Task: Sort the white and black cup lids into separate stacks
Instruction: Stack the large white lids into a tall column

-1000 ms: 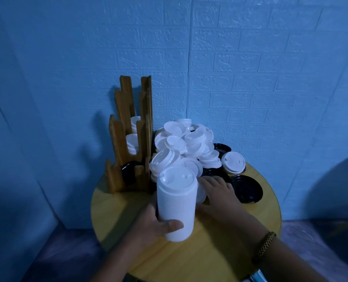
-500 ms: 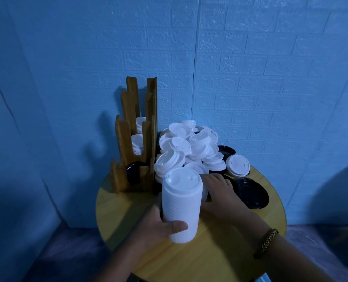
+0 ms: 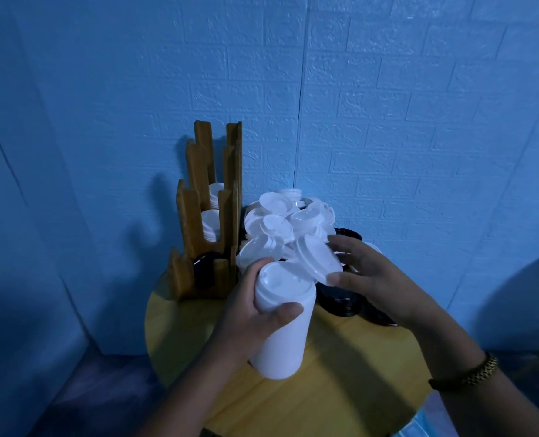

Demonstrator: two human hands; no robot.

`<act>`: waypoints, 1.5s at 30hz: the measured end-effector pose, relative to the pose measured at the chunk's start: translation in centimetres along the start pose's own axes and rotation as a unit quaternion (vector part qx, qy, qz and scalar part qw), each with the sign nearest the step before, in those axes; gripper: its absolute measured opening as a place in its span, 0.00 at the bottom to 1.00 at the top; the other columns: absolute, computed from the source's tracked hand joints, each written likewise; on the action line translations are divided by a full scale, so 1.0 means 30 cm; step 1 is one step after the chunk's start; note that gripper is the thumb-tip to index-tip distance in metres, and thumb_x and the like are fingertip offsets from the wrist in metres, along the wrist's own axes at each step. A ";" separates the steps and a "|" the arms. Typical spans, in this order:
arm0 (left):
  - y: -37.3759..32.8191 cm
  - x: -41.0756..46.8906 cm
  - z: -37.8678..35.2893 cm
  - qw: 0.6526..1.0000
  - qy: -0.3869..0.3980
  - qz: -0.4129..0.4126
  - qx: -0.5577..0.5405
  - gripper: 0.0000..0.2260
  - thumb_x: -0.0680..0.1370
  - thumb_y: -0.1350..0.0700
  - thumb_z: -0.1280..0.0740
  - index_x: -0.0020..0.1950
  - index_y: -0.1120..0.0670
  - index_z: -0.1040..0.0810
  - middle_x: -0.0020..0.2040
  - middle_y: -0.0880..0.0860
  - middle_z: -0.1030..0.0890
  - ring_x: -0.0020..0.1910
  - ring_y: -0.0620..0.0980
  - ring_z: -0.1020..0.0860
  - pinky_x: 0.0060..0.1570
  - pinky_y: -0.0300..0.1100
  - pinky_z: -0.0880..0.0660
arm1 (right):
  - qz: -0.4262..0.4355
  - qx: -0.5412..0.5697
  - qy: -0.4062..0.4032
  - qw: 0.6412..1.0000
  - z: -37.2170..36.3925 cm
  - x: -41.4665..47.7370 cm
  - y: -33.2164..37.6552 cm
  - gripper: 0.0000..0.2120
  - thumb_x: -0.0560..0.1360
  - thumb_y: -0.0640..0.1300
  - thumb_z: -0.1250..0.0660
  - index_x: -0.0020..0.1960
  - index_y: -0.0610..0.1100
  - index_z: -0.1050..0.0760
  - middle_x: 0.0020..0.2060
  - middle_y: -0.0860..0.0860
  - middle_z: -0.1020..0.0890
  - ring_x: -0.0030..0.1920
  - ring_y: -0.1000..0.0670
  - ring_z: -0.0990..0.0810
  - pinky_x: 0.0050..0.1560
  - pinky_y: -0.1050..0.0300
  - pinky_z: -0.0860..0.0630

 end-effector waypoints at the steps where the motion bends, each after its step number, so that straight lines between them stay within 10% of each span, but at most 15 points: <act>1: -0.003 0.005 -0.010 1.000 0.010 -0.002 -0.003 0.39 0.62 0.34 0.22 0.70 0.33 0.33 0.64 0.39 0.22 0.63 0.42 0.21 0.60 0.54 0.20 | -0.002 0.008 0.035 0.999 -0.016 -0.007 0.018 0.31 0.69 0.51 0.24 0.70 0.58 0.29 0.65 0.56 0.22 0.65 0.54 0.23 0.65 0.48 0.25; 8: -0.001 0.025 -0.060 0.999 0.034 0.009 -0.042 0.41 0.62 0.46 0.17 0.72 0.42 0.30 0.64 0.43 0.18 0.65 0.45 0.20 0.62 0.52 0.21 | 0.034 -0.118 0.027 0.992 -0.175 -0.012 0.127 0.28 0.66 0.64 0.25 0.63 0.60 0.29 0.59 0.57 0.23 0.58 0.59 0.22 0.55 0.61 0.24; 27: -0.002 0.055 -0.053 0.984 0.154 0.039 -0.078 0.42 0.63 0.52 0.17 0.73 0.37 0.32 0.66 0.45 0.20 0.67 0.48 0.22 0.66 0.55 0.23 | 0.005 -0.075 0.173 0.982 -0.169 -0.001 0.149 0.19 0.74 0.39 0.26 0.62 0.47 0.26 0.64 0.56 0.24 0.64 0.55 0.25 0.63 0.58 0.25; 32: 0.015 0.033 -0.067 0.993 0.067 0.020 -0.098 0.50 0.59 0.51 0.15 0.75 0.38 0.37 0.66 0.40 0.22 0.68 0.46 0.23 0.67 0.55 0.24 | 0.032 -0.114 0.074 0.990 -0.199 -0.012 0.133 0.21 0.71 0.52 0.26 0.61 0.54 0.28 0.58 0.54 0.22 0.59 0.53 0.23 0.60 0.48 0.23; 37: 0.077 -0.006 -0.071 0.993 0.101 0.049 -0.038 0.50 0.59 0.45 0.15 0.74 0.31 0.38 0.66 0.36 0.22 0.66 0.42 0.23 0.60 0.46 0.21 | -0.009 -0.017 0.055 0.998 -0.122 -0.001 0.078 0.19 0.79 0.56 0.35 0.67 0.52 0.28 0.61 0.54 0.21 0.60 0.57 0.22 0.57 0.63 0.27; 40: 0.146 -0.064 -0.054 0.986 0.104 0.128 -0.002 0.46 0.61 0.47 0.15 0.70 0.29 0.37 0.60 0.32 0.21 0.59 0.34 0.22 0.54 0.37 0.22 | -0.046 -0.192 -0.119 0.973 0.009 0.055 -0.048 0.14 0.80 0.53 0.35 0.64 0.51 0.24 0.60 0.55 0.20 0.58 0.54 0.23 0.54 0.61 0.27; 45: 0.142 -0.068 -0.020 0.977 0.116 0.160 0.081 0.35 0.65 0.47 0.17 0.61 0.30 0.35 0.60 0.33 0.25 0.60 0.37 0.23 0.57 0.36 0.23 | -0.107 -0.399 -0.116 0.903 -0.001 0.145 -0.207 0.17 0.79 0.55 0.35 0.64 0.49 0.24 0.58 0.51 0.19 0.62 0.45 0.25 0.61 0.46 0.31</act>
Point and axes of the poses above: each hand's wrist, its own x-axis towards the middle knuckle, its own z-axis out of the back of the hand, y = z × x, the point moved 6 cm from there along x, towards the middle knuckle
